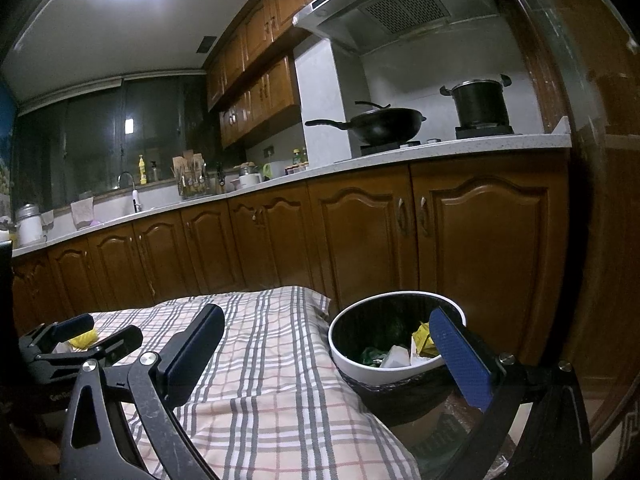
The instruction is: Collect trash
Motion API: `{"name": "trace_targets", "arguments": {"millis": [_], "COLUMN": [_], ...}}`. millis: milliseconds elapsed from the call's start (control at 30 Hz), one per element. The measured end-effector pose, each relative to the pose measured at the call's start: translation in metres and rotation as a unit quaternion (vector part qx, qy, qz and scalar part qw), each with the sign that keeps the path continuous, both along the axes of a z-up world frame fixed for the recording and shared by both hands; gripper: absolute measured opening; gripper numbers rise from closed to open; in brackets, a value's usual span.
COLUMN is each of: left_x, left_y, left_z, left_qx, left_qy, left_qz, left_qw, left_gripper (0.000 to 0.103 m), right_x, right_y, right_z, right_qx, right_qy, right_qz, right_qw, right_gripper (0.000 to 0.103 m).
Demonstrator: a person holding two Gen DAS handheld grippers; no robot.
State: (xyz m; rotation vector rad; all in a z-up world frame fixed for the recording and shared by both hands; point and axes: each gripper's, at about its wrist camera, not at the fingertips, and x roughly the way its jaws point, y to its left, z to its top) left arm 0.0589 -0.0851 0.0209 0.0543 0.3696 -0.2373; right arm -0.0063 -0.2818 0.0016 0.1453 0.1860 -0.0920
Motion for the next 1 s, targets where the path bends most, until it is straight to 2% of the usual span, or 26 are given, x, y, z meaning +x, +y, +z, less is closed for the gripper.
{"name": "trace_targets", "arguments": {"millis": [633, 1000], "left_x": [0.001, 0.008], "left_y": [0.001, 0.002], "left_z": [0.000, -0.004], "left_qx": [0.000, -0.004], "left_qy": [0.001, 0.013], "left_qz": [0.000, -0.004], "left_qw": [1.0000, 0.9999], "left_gripper": [0.103, 0.103], "right_x": [0.001, 0.011], "right_y": [0.009, 0.025], "right_z": [0.002, -0.002], "right_qx": [0.001, 0.006], "right_qy": [0.002, 0.017], "right_qz": [0.001, 0.009], "right_qw": [1.000, 1.000], "right_gripper": [0.103, 0.103]}}
